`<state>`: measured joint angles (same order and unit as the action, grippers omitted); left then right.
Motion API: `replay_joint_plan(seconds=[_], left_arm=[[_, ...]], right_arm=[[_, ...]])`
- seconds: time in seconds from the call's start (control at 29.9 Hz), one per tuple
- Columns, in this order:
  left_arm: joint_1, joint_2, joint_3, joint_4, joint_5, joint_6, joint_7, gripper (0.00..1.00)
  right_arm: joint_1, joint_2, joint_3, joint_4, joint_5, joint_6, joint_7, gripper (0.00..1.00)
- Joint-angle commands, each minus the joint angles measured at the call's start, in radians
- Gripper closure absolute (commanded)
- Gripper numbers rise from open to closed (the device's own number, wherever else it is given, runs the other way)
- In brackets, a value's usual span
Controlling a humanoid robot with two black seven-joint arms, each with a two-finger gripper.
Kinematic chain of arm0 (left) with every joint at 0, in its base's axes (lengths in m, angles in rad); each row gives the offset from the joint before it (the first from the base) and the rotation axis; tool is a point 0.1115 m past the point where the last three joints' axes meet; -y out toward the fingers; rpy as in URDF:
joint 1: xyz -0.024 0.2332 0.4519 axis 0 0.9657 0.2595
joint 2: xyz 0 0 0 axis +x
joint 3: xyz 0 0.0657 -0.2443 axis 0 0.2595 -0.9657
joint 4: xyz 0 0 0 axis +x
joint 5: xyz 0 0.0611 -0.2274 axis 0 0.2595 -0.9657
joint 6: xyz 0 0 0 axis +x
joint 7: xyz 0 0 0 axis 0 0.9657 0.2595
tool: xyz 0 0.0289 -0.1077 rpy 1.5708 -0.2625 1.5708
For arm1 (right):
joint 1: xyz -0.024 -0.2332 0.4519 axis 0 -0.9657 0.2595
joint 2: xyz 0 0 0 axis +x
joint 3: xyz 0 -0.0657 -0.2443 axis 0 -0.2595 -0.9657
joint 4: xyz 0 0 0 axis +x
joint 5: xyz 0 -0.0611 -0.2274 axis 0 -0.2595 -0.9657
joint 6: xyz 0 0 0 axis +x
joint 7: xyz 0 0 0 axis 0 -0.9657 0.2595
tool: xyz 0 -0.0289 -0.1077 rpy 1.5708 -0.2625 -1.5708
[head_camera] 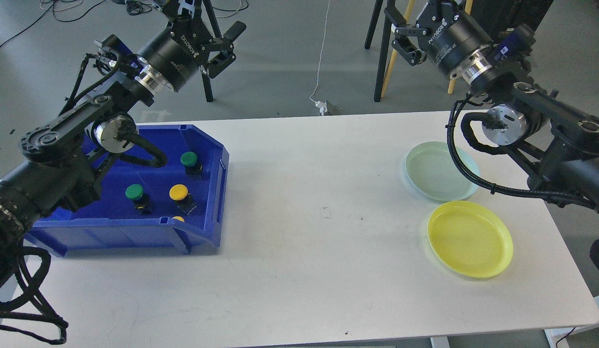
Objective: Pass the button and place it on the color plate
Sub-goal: 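Reach the left gripper down into the blue bin toward a button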
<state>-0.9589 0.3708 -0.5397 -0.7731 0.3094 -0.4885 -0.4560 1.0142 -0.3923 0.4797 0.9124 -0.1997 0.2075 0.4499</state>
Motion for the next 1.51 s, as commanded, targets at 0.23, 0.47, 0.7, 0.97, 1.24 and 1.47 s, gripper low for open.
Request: replay_joint_plan(seconds=[0.23, 0.47, 0.7, 0.97, 1.24, 1.47], left_arm=[[0.02, -0.021, -0.029, 0.089, -0.082, 0.0, -0.019, 0.0], [0.075, -0.06, -0.259, -0.034, -0.099, 0.0, -0.033, 0.0], [0.036, 0.193, -0.163, -0.201, 0.012, 0.0, -0.033, 0.01], [-0.217, 0.407, 0.232, -0.397, 0.641, 0.0, -0.033, 0.01], [-0.334, 0.372, 0.747, -0.385, 1.196, 0.0, -0.033, 0.01], [-0.278, 0.284, 0.761, -0.243, 1.335, 0.0, -0.033, 0.01]], right_arm=[[-0.023, -0.003, 0.01, -0.004, 0.002, -0.003, 0.001, 0.0], [-0.052, -0.023, 0.017, -0.006, 0.003, -0.007, 0.001, 0.0], [-0.105, -0.095, 0.017, 0.009, 0.063, 0.003, 0.001, 0.0], [-0.117, -0.117, 0.053, 0.009, 0.066, 0.003, 0.001, 0.0], [-0.134, -0.123, 0.071, 0.011, 0.066, -0.002, 0.001, 0.0], [-0.175, -0.134, 0.094, 0.011, 0.066, 0.003, 0.003, 0.0]])
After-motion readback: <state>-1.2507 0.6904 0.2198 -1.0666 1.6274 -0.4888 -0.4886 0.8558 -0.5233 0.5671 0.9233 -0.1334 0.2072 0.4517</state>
